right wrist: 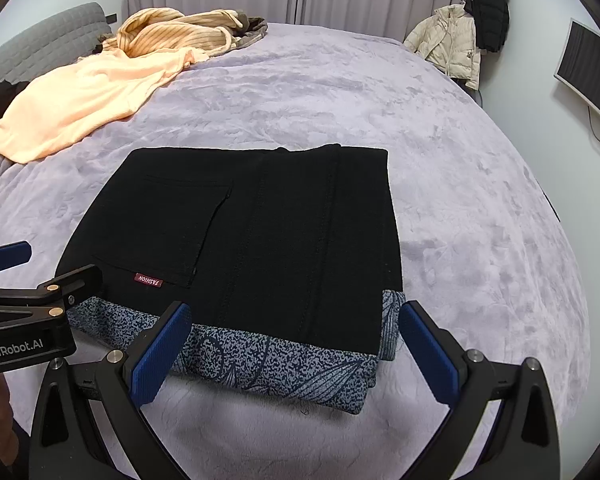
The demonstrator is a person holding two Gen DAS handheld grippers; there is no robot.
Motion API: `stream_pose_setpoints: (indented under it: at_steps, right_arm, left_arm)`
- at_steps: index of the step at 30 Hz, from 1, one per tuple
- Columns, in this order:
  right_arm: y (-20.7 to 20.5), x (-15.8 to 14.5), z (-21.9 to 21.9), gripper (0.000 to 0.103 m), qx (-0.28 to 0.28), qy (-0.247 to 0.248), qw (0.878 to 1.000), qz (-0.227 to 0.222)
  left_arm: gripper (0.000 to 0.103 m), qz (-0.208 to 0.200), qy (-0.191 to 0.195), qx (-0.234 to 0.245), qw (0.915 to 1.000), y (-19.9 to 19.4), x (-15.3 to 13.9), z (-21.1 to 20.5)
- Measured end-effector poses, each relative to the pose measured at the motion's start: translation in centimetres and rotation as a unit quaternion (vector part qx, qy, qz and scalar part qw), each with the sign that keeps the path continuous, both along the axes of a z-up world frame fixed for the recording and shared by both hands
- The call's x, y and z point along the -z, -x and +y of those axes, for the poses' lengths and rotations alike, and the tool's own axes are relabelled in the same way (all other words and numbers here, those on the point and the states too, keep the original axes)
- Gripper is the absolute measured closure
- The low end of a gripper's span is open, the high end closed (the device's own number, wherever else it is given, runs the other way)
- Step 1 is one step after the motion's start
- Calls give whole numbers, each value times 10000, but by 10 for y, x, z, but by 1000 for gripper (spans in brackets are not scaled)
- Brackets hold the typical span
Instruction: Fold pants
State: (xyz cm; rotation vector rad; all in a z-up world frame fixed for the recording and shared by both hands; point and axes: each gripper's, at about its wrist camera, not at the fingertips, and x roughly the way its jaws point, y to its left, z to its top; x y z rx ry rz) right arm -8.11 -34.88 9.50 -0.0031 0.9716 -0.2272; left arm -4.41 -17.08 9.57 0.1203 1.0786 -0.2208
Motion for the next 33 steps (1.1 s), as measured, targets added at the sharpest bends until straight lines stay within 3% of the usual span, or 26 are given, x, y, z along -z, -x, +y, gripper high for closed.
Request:
stream_pose_setpoints:
  at_steps: [27,33]
  right_arm:
    - [5,-6,1,0,-69,45,9999,-90]
    - [15,-3,3,0,33,-134,9997,-177]
  left_arm:
    - [0,4,104,52,9999,7,-4,-1]
    - [0,-80,86,71,9999,16,-4,10]
